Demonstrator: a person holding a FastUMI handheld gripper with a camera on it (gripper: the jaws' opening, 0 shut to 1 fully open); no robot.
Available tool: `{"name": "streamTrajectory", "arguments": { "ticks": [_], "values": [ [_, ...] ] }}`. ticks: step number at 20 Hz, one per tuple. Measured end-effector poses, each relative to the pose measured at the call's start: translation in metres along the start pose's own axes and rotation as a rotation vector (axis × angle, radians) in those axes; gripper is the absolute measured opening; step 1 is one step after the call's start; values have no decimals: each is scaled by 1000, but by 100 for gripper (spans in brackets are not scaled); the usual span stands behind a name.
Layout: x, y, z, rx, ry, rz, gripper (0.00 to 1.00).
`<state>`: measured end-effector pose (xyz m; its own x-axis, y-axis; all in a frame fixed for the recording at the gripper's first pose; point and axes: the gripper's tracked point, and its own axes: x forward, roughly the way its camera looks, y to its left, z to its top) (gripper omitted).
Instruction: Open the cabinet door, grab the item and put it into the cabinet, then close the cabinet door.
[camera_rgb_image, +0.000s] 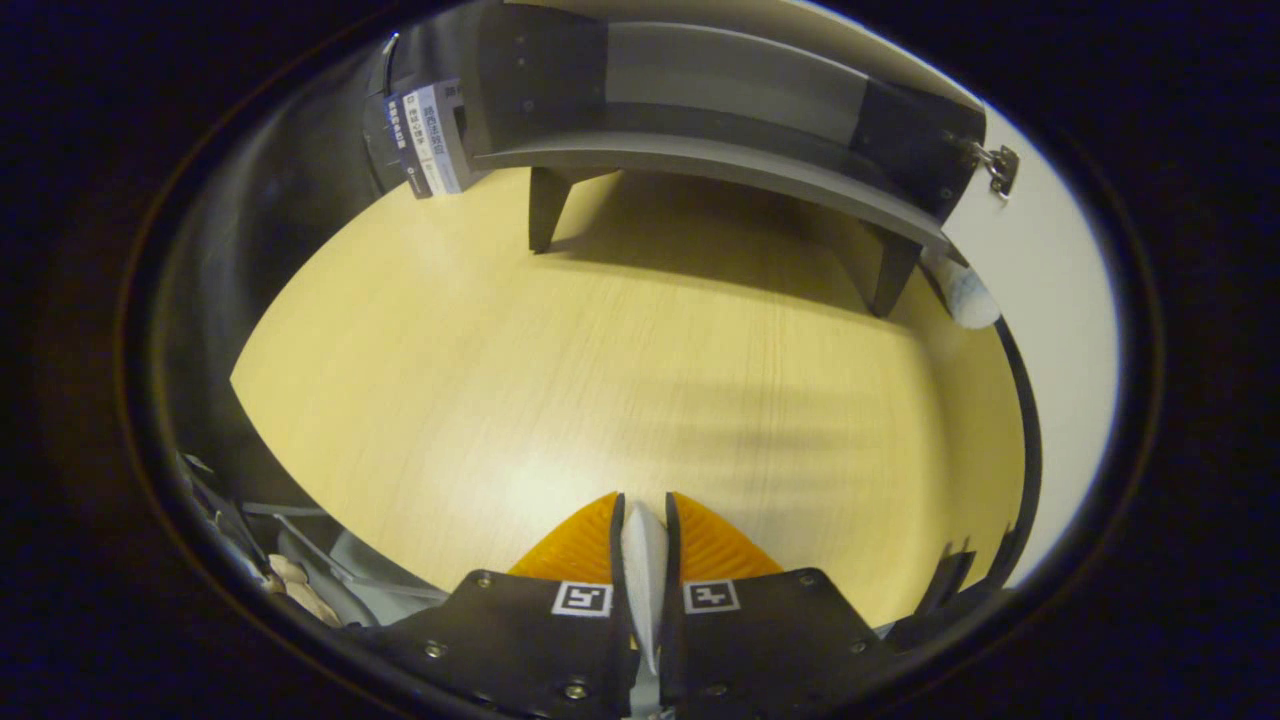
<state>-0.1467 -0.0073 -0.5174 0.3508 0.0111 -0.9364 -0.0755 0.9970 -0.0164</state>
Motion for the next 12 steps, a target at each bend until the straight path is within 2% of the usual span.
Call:
{"name": "streamTrajectory", "arguments": {
  "ticks": [6, 12],
  "values": [
    [-13, -3, 10, 26, -17, 5, 12],
    [-64, -13, 63, 50, -107, 16, 12]
  ]
}}
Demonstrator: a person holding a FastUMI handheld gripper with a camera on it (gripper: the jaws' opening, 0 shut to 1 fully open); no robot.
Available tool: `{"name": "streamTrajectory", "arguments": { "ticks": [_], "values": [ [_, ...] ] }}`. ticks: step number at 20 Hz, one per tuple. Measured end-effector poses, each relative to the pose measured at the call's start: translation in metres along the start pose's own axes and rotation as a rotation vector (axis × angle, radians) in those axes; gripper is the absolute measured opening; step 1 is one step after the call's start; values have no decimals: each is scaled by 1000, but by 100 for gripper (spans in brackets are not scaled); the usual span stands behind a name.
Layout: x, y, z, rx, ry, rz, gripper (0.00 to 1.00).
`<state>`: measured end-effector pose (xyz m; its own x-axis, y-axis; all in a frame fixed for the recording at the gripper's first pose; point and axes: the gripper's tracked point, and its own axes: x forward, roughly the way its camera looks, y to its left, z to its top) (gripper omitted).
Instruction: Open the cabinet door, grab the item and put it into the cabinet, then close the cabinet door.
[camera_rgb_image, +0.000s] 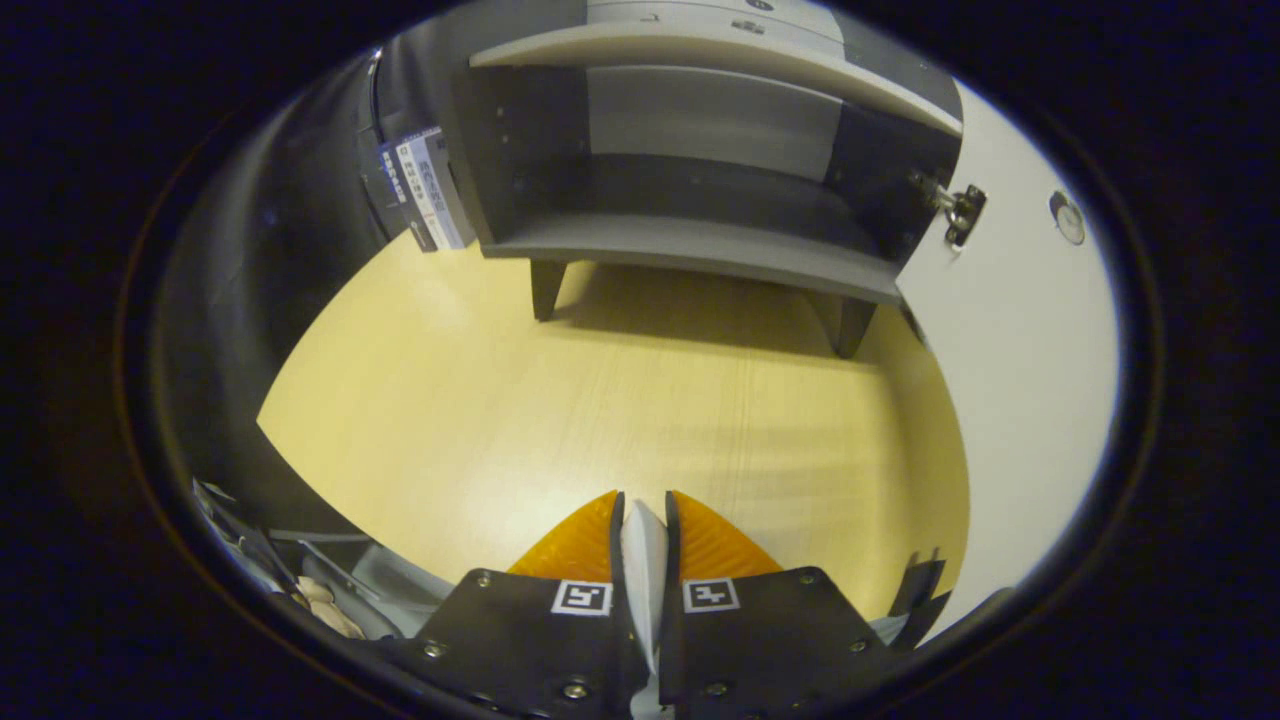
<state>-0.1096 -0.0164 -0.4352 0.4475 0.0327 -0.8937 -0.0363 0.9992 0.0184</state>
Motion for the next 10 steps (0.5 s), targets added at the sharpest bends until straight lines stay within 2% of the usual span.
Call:
{"name": "streamTrajectory", "arguments": {
  "ticks": [6, 10],
  "values": [
    [-57, 0, 90, -57, -174, -6, 12],
    [-82, 8, 127, -74, -248, 9, 12]
  ]
}}
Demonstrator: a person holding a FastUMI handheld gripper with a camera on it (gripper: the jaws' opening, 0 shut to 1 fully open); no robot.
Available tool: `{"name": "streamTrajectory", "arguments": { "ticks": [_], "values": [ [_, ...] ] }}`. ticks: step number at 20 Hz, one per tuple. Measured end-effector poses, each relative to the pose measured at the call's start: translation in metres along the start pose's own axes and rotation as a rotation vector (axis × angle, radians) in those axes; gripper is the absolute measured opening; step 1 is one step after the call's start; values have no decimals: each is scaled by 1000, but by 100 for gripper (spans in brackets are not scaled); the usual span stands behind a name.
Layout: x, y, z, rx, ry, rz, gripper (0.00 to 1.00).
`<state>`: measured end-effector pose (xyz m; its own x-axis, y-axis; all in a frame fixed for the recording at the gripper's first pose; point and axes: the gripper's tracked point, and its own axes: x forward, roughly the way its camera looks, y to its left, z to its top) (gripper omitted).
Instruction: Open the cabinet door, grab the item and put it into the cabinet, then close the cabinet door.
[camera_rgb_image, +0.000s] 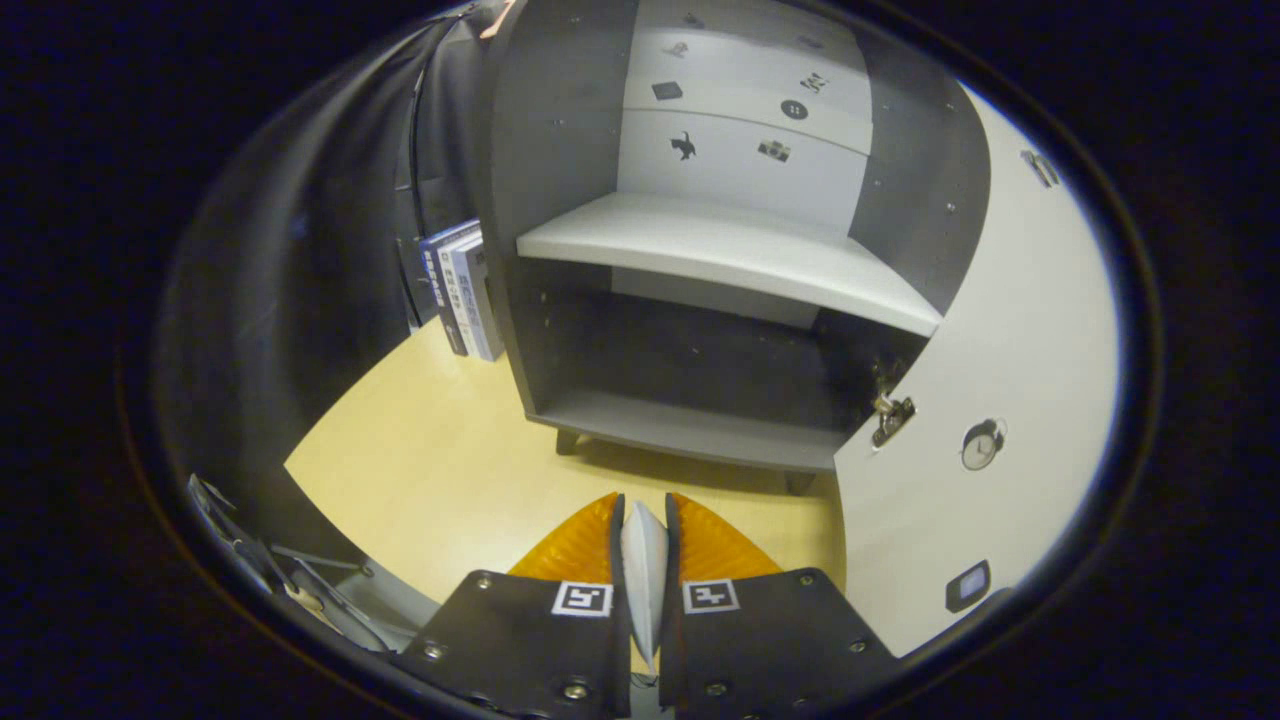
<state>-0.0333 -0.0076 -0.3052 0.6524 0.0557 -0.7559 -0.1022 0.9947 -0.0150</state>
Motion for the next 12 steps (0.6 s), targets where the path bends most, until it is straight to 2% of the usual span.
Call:
{"name": "streamTrajectory", "arguments": {
  "ticks": [4, 12],
  "values": [
    [-13, 1, 27, -7, -35, 11, 12],
    [-45, -11, 118, 8, -169, 6, 12]
  ]
}}
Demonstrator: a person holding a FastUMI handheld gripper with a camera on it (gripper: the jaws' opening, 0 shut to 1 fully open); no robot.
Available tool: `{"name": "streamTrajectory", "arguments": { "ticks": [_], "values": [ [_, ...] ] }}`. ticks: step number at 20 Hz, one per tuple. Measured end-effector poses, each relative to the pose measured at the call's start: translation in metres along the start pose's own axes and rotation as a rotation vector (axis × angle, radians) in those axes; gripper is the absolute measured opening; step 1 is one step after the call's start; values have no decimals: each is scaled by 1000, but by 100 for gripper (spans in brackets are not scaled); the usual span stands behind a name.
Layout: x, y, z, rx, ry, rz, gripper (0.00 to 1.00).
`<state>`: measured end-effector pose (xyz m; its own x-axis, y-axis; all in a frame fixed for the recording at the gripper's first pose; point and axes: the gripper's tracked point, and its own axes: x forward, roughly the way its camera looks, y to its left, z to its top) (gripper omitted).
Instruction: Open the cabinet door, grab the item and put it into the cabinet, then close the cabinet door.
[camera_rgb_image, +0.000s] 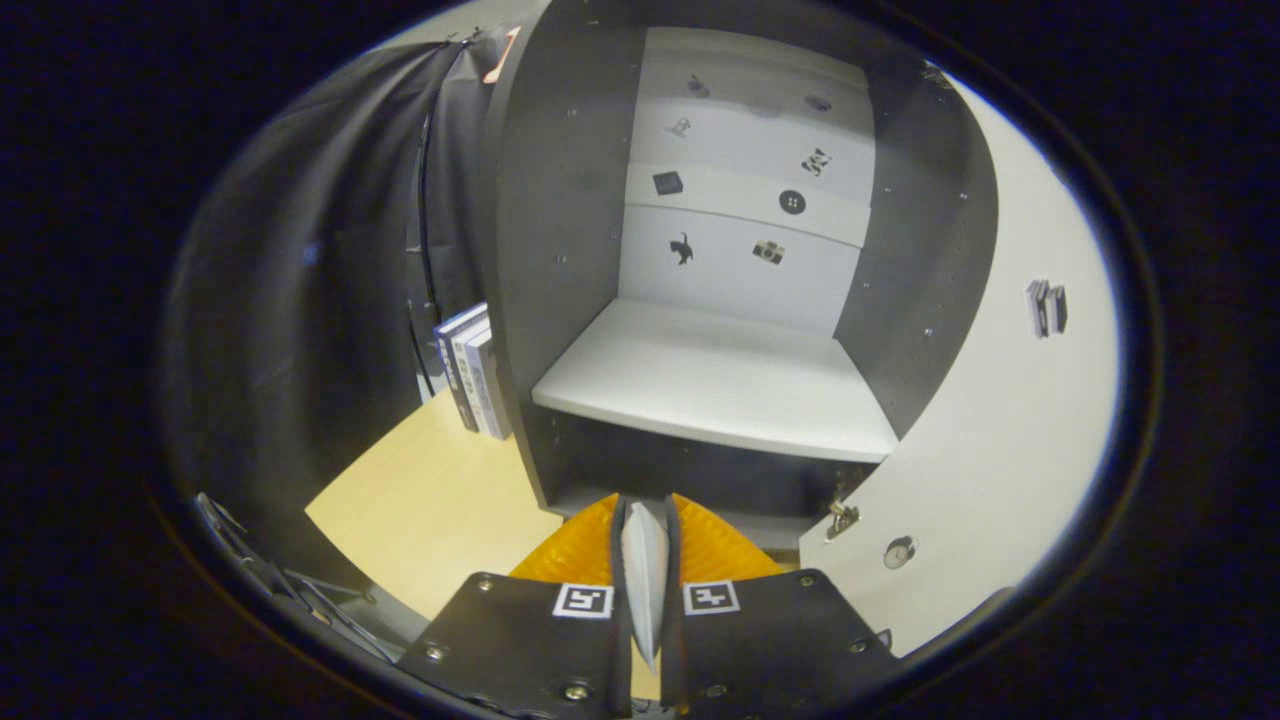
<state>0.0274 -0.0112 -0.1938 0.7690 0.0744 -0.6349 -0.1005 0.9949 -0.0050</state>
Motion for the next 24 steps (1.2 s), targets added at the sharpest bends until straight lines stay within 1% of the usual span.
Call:
{"name": "streamTrajectory", "arguments": {
  "ticks": [5, 8, 11, 17, 24],
  "values": [
    [8, -12, 60, 46, -72, 6, 12],
    [23, -25, 82, 73, -78, -6, 11],
    [45, -38, 84, 105, -38, -18, 11],
    [80, -62, 82, 114, 10, -53, 11],
    [105, -65, 79, 104, 57, -43, 11]
  ]
}}
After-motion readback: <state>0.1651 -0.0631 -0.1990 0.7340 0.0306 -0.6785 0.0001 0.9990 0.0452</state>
